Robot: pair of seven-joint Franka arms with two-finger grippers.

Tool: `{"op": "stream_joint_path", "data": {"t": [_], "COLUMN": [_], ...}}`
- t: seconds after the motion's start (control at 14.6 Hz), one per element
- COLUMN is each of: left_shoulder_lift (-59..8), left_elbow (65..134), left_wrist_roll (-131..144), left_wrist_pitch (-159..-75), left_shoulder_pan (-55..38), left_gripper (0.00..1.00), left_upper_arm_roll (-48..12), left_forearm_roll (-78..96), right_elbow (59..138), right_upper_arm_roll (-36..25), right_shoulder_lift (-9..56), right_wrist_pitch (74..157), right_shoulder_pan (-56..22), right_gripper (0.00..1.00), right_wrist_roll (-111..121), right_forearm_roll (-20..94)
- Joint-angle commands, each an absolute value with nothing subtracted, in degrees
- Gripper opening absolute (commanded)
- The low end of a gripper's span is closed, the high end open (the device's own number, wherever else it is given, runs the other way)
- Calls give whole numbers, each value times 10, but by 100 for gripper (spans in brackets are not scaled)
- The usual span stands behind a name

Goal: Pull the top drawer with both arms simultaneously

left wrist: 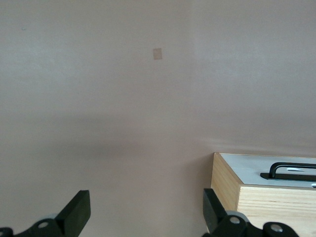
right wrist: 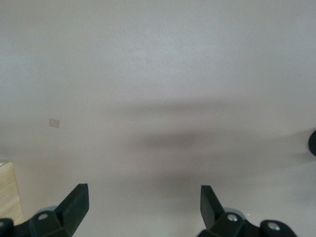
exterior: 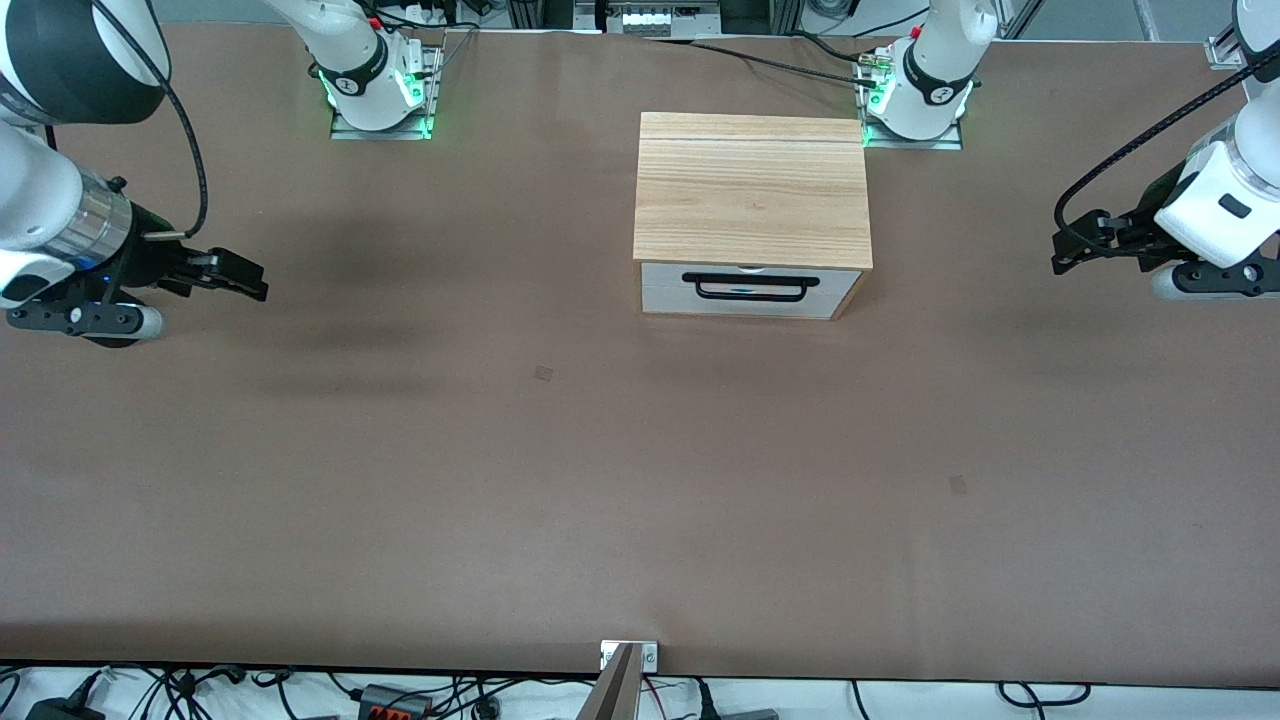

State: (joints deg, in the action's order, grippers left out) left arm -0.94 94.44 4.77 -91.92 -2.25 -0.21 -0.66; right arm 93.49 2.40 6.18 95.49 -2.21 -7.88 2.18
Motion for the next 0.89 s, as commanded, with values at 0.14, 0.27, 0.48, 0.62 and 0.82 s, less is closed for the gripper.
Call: {"op": "stream_joint_path", "data": {"t": [0.14, 0.27, 0.48, 0.62, 0.82], "left_shoulder_lift": [-12, -12, -12, -22, -35], "left_elbow": [927, 926, 928, 926, 934], "left_wrist_roll": [50, 50, 47, 43, 40], "left_wrist_pitch": [-909, -909, -906, -863, -847], "left_shoulder_pan": [-23, -23, -22, -25, -23], "left_gripper": [100, 100, 100, 100, 100], "left_upper_arm_roll": [-3, -3, -4, -5, -8], "left_forearm_roll": [3, 3, 4, 20, 71], "right_elbow": [928, 928, 928, 929, 927], "right_upper_arm_roll": [28, 28, 28, 28, 35], "right_shoulder_lift": [58, 58, 58, 61, 94], "right_wrist_pitch": [945, 945, 945, 951, 958], "right_shoulder_pan": [-12, -12, -11, -11, -16], "right_gripper": [100, 100, 100, 100, 100], "right_wrist_roll": [-68, -68, -70, -79, -81], "right_forearm_roll": [15, 15, 15, 16, 25]}}
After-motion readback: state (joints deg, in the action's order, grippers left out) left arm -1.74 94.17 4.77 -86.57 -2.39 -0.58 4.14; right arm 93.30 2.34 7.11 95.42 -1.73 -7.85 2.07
